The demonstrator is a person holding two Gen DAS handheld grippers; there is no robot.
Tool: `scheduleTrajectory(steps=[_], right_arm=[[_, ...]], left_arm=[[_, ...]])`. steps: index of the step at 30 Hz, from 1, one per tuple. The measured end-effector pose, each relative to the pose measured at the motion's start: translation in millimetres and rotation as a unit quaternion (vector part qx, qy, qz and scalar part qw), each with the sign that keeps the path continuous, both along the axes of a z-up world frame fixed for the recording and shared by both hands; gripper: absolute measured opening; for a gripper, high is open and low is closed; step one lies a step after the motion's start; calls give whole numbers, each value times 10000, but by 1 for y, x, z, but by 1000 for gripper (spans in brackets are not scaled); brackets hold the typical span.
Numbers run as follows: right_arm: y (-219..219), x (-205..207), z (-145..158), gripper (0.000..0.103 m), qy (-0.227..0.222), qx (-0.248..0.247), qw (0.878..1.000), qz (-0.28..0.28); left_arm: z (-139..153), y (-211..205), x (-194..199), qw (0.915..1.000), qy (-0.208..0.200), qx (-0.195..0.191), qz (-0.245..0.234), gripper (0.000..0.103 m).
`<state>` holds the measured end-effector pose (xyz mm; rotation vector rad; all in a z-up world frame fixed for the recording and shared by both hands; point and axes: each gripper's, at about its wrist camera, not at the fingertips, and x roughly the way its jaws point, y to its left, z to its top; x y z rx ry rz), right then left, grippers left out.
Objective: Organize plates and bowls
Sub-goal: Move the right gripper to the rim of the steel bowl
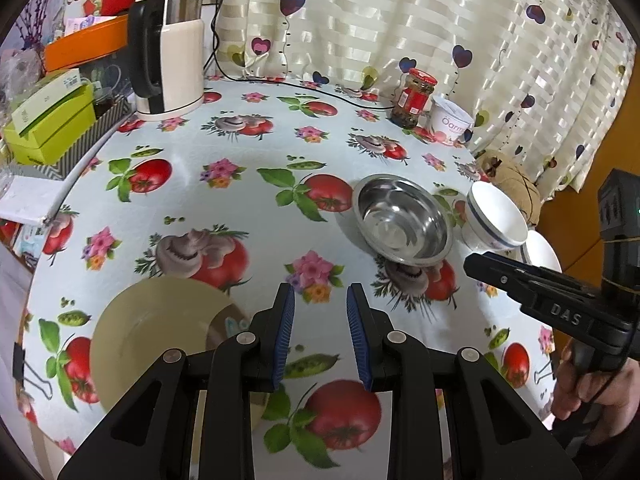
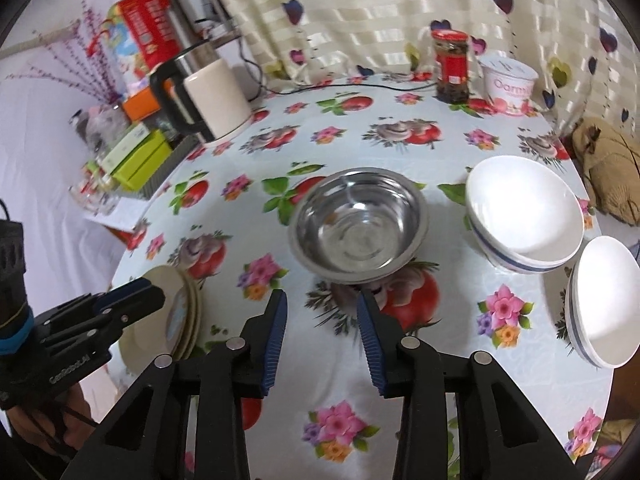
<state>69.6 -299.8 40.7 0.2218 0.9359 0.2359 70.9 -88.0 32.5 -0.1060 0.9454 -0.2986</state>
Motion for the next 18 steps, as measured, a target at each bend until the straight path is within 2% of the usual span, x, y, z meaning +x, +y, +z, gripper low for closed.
scheduleTrajectory(steps=[8, 18], right_arm=[[-27, 28, -18, 27, 272, 209, 9983, -469], [-32, 50, -28, 26, 438, 253, 9970, -582]], left_arm=[[-2, -9, 18, 9999, 29, -126, -17, 28], [-7, -22, 27, 9997, 105, -215, -111, 28]])
